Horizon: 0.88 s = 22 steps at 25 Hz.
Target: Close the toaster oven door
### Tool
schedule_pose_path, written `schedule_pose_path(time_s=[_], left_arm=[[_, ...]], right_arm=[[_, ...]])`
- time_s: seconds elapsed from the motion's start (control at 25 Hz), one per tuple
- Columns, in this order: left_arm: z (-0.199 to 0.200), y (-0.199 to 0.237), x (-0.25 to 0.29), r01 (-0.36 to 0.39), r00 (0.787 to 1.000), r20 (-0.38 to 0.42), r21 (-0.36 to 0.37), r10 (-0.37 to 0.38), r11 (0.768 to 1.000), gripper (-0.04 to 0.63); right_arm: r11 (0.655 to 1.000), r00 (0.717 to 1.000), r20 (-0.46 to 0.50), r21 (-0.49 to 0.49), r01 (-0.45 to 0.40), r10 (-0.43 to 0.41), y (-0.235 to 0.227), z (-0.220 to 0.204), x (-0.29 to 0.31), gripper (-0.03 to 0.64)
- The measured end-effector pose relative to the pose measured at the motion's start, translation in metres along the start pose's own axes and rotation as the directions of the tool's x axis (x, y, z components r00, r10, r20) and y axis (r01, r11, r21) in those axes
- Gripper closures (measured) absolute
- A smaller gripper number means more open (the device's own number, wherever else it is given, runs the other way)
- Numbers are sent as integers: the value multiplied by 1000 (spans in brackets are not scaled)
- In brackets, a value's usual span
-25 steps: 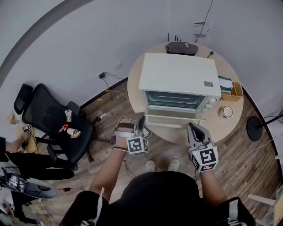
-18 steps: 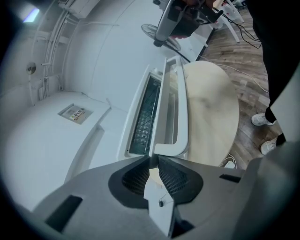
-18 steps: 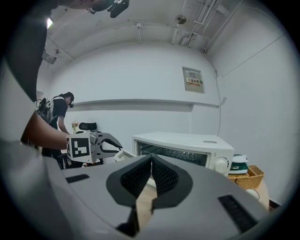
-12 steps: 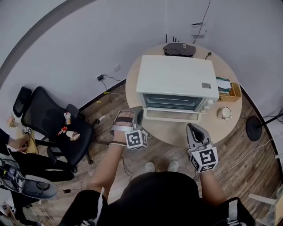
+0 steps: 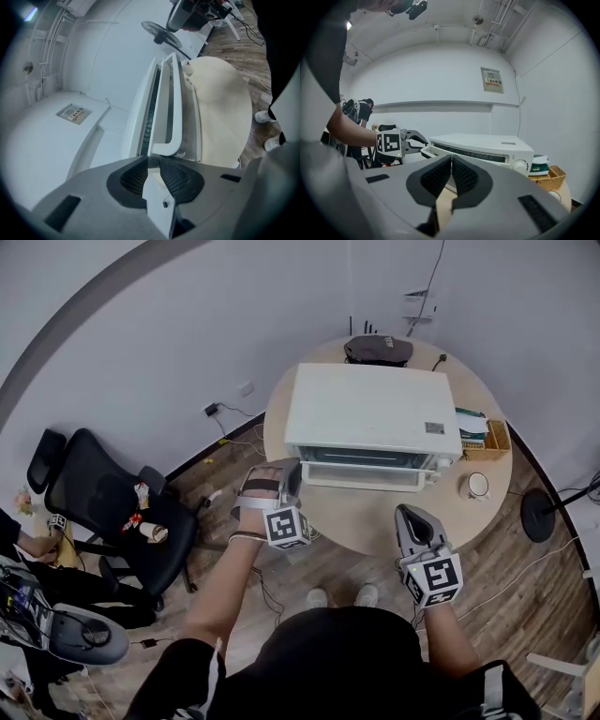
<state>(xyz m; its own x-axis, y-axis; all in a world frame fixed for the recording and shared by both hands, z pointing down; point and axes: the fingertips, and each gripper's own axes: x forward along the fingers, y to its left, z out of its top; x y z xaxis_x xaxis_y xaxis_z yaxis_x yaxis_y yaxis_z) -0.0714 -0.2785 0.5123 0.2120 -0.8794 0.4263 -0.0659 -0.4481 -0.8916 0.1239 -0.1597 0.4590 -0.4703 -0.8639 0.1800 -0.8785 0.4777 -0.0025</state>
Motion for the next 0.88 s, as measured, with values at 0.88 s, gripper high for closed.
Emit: schedule_pose_path(time_s=[0.88], left_arm=[[-1, 18, 21, -97, 995, -7, 35, 97, 995, 520]], right_arm=[[995, 995, 17, -7, -95, 96, 15, 4, 6, 617]])
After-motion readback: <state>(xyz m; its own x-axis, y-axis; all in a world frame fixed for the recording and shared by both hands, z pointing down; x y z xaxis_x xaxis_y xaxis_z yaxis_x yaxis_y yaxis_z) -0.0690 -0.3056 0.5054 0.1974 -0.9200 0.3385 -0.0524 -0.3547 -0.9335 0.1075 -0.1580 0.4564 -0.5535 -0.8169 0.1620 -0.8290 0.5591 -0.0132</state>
